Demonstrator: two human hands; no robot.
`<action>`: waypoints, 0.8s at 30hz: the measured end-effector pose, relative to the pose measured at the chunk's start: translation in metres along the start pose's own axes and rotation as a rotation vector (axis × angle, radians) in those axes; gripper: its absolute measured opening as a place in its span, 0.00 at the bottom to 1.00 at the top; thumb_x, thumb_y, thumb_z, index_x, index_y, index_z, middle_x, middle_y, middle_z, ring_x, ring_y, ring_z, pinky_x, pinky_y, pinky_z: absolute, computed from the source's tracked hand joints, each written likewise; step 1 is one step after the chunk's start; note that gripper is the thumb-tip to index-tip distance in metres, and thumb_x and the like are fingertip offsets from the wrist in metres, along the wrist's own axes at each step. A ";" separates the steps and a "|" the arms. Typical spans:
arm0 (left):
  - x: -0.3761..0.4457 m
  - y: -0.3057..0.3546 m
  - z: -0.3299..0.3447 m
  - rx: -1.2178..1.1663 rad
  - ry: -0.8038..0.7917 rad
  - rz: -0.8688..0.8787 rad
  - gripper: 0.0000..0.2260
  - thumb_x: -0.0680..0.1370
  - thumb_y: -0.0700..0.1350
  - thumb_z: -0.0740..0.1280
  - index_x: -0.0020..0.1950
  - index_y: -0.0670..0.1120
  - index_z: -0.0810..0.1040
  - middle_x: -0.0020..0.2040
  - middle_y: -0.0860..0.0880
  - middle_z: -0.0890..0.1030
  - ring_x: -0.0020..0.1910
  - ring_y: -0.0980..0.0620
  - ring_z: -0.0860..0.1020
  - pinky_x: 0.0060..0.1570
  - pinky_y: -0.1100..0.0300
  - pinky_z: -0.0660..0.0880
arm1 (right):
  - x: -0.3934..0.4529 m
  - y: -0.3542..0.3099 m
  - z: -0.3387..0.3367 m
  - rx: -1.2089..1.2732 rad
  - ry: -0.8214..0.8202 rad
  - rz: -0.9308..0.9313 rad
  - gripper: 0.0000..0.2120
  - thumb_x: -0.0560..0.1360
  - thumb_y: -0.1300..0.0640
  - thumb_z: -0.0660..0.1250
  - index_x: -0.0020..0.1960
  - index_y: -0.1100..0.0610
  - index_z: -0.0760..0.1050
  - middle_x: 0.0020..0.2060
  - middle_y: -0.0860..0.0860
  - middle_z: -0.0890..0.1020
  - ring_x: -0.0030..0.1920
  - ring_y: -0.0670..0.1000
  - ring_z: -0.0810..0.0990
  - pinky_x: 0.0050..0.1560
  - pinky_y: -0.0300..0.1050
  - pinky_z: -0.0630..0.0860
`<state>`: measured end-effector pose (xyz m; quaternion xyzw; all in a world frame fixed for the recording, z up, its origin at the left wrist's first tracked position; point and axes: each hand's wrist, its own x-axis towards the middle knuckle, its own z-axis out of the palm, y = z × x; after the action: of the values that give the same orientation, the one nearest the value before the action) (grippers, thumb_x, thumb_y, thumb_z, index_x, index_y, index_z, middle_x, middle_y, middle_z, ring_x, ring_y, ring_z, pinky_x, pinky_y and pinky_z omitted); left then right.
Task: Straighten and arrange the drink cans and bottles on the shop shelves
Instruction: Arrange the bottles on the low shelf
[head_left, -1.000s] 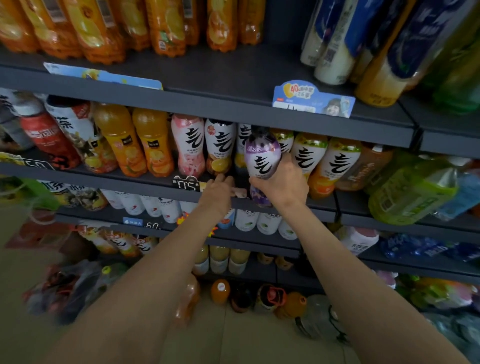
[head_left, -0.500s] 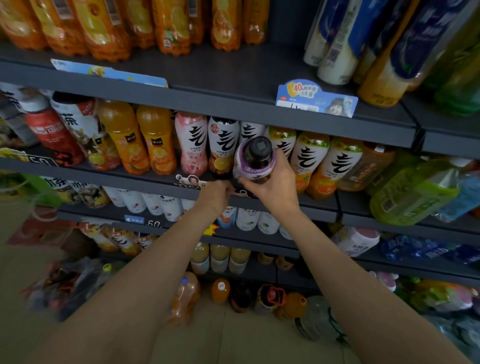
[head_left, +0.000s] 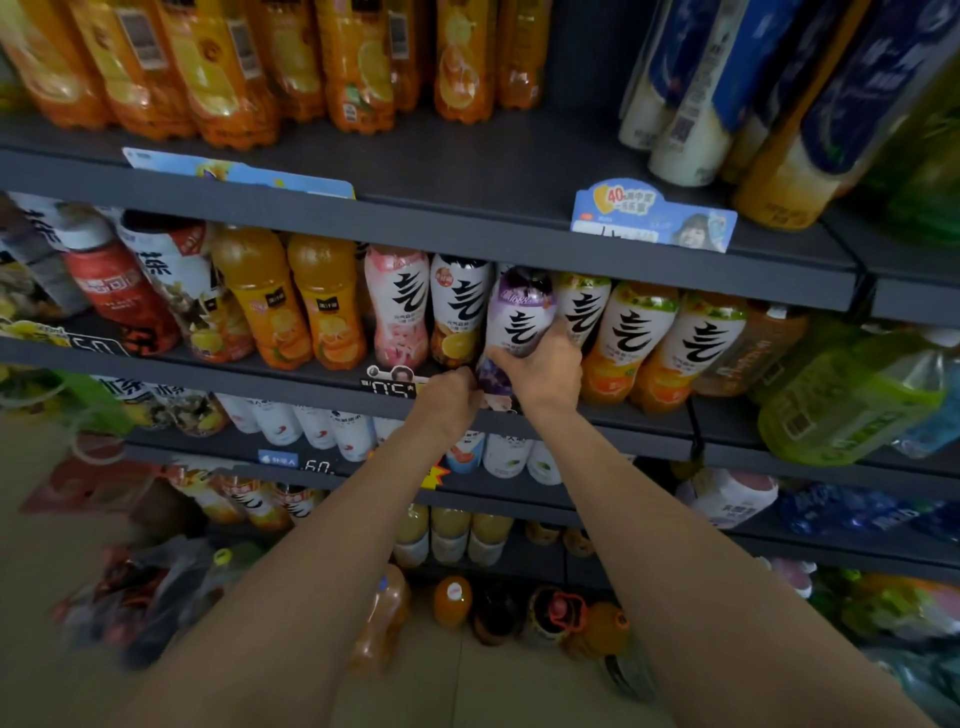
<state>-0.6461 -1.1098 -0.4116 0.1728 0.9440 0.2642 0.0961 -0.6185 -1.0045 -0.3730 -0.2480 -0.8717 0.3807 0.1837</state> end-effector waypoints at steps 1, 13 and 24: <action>0.001 0.000 0.000 -0.024 0.012 -0.005 0.12 0.79 0.42 0.60 0.58 0.35 0.73 0.56 0.35 0.78 0.57 0.38 0.75 0.51 0.52 0.69 | 0.000 0.000 0.001 -0.001 0.006 -0.002 0.32 0.66 0.51 0.76 0.62 0.64 0.67 0.55 0.58 0.77 0.56 0.58 0.77 0.50 0.51 0.75; 0.007 0.007 0.010 -0.027 -0.152 -0.048 0.15 0.81 0.46 0.58 0.63 0.38 0.65 0.61 0.38 0.72 0.60 0.39 0.72 0.50 0.53 0.68 | 0.000 -0.003 -0.013 -0.027 -0.004 -0.105 0.32 0.64 0.54 0.78 0.62 0.64 0.67 0.57 0.59 0.77 0.58 0.58 0.76 0.53 0.48 0.74; 0.004 0.007 0.010 -0.021 -0.017 -0.054 0.12 0.80 0.44 0.60 0.57 0.38 0.77 0.56 0.37 0.76 0.58 0.40 0.74 0.52 0.55 0.69 | 0.005 -0.011 -0.020 -0.006 -0.034 -0.042 0.30 0.65 0.53 0.77 0.61 0.64 0.69 0.58 0.59 0.77 0.59 0.58 0.76 0.55 0.48 0.73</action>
<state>-0.6453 -1.0984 -0.4165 0.1483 0.9447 0.2698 0.1129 -0.6157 -0.9965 -0.3516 -0.2235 -0.8810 0.3781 0.1761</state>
